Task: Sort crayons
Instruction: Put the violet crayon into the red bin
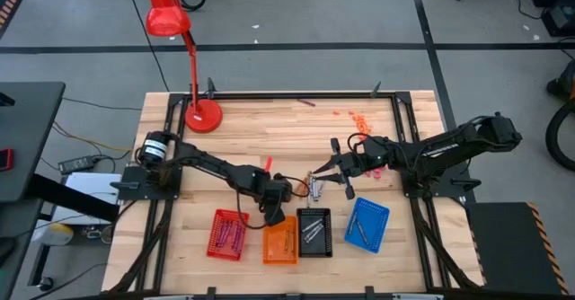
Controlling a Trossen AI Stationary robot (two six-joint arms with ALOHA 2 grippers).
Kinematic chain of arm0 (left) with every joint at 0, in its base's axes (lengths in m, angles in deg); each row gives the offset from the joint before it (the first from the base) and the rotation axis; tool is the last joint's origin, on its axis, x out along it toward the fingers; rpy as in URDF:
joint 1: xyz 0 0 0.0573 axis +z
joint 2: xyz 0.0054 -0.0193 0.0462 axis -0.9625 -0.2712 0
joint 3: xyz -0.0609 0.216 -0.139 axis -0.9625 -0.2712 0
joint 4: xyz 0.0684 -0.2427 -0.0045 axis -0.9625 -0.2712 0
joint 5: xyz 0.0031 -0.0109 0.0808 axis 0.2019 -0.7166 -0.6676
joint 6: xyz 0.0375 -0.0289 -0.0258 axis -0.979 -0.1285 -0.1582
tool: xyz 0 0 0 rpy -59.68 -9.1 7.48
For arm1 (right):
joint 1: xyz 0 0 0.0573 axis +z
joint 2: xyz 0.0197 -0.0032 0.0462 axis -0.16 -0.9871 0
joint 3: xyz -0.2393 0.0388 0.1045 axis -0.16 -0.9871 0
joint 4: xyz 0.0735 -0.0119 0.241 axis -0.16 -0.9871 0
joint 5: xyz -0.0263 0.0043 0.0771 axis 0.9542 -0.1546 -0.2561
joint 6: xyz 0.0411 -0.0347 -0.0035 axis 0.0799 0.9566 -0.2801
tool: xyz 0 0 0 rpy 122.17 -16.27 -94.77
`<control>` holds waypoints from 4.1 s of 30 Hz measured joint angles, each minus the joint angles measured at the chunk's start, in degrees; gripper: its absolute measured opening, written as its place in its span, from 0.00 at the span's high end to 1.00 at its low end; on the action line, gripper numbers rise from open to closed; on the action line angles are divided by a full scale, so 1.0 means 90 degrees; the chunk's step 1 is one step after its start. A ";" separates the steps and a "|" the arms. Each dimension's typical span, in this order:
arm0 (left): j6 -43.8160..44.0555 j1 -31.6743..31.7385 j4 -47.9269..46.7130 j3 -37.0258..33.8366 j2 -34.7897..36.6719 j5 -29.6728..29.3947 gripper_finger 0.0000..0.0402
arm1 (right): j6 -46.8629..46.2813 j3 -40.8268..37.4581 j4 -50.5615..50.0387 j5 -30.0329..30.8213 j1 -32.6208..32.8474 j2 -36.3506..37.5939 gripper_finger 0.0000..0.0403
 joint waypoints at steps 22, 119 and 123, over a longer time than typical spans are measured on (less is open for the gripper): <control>-0.1941 -0.0318 -0.0161 0.0004 -0.0059 -0.0746 0.95 | -0.0024 0.0000 -0.0039 -0.0041 0.0000 0.0000 0.80; 0.7166 -0.3351 -0.3084 -0.0247 0.0414 -0.1483 0.91 | -0.0190 0.0000 -0.0036 -0.0049 0.0085 -0.0002 0.80; 0.7176 -0.3354 -0.2995 -0.0294 0.0430 -0.1500 0.91 | -0.0178 0.0000 -0.0034 -0.0049 0.0085 -0.0002 0.80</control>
